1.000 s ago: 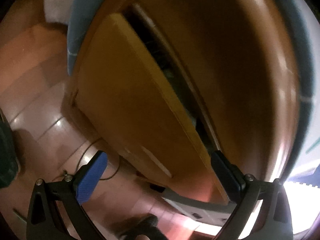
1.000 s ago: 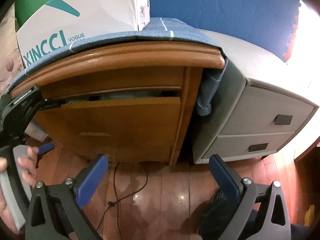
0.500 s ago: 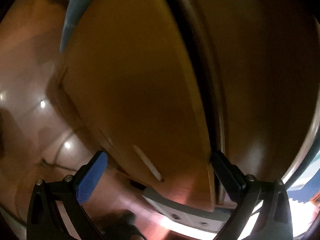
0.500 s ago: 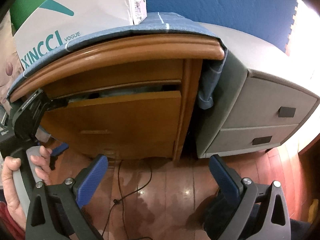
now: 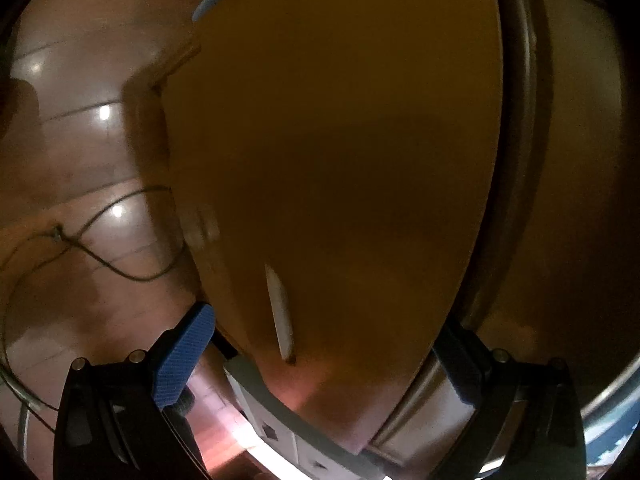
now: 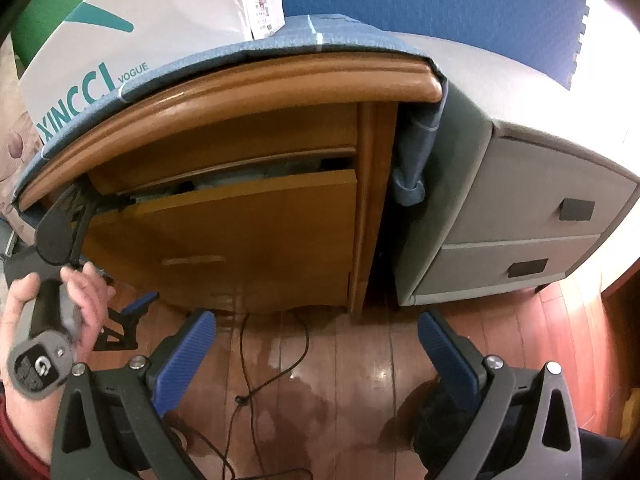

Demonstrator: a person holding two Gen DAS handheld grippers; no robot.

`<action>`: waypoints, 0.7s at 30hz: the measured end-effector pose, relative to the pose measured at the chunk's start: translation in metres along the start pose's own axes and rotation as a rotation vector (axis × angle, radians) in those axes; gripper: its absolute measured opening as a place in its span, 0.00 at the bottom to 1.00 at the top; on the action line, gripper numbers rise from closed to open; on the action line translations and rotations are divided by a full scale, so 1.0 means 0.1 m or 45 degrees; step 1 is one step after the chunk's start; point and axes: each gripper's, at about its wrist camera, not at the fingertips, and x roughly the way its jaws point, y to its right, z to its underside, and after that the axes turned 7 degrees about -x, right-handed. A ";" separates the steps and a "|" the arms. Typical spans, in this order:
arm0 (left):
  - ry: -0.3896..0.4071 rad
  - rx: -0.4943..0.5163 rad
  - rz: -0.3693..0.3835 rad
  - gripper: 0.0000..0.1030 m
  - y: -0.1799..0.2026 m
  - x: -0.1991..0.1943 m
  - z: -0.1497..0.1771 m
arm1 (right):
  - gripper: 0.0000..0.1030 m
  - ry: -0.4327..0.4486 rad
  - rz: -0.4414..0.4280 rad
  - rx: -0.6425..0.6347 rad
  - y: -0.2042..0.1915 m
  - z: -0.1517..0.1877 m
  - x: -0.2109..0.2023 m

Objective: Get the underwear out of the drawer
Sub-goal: 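Hook the left tool on the drawer front and pull it open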

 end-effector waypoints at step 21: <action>0.181 -0.007 -0.286 1.00 0.22 -0.25 0.15 | 1.00 0.029 -0.009 0.066 0.12 -0.01 -0.10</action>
